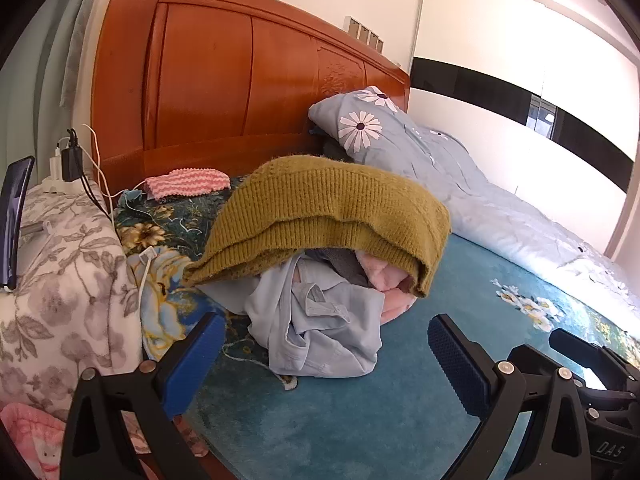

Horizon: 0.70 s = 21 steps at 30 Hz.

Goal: Fold clothes

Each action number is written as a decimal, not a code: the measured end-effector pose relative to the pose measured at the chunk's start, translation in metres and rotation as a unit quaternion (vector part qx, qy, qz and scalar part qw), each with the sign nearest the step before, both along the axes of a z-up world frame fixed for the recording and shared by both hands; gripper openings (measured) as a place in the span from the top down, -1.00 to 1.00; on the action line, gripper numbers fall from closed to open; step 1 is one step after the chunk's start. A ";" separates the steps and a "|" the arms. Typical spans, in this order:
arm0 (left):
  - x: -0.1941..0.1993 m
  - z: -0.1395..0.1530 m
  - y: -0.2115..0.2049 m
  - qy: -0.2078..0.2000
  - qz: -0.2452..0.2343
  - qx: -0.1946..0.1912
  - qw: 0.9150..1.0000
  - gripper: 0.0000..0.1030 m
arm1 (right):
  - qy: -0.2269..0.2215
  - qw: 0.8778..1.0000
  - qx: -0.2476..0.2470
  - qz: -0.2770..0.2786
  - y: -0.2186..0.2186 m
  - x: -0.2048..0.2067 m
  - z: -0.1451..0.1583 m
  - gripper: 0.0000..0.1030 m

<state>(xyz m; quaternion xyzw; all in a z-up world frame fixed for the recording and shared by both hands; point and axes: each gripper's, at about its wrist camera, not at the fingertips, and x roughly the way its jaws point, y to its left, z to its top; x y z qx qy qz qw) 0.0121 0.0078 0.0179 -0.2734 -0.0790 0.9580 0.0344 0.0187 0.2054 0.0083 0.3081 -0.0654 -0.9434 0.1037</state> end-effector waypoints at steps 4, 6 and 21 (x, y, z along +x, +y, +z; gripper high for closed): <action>0.002 0.000 0.003 -0.007 -0.005 -0.016 1.000 -1.00 | 0.007 1.000 -0.023 0.003 0.002 0.003 0.002 -0.80; 0.002 -0.001 0.005 -0.010 -0.008 -0.023 1.000 -1.00 | 0.007 1.000 -0.014 -0.001 0.001 0.002 0.004 -0.80; 0.006 0.002 0.012 -0.006 -0.008 -0.047 0.999 -1.00 | -0.015 1.000 -0.012 0.004 0.004 0.001 -0.006 -0.80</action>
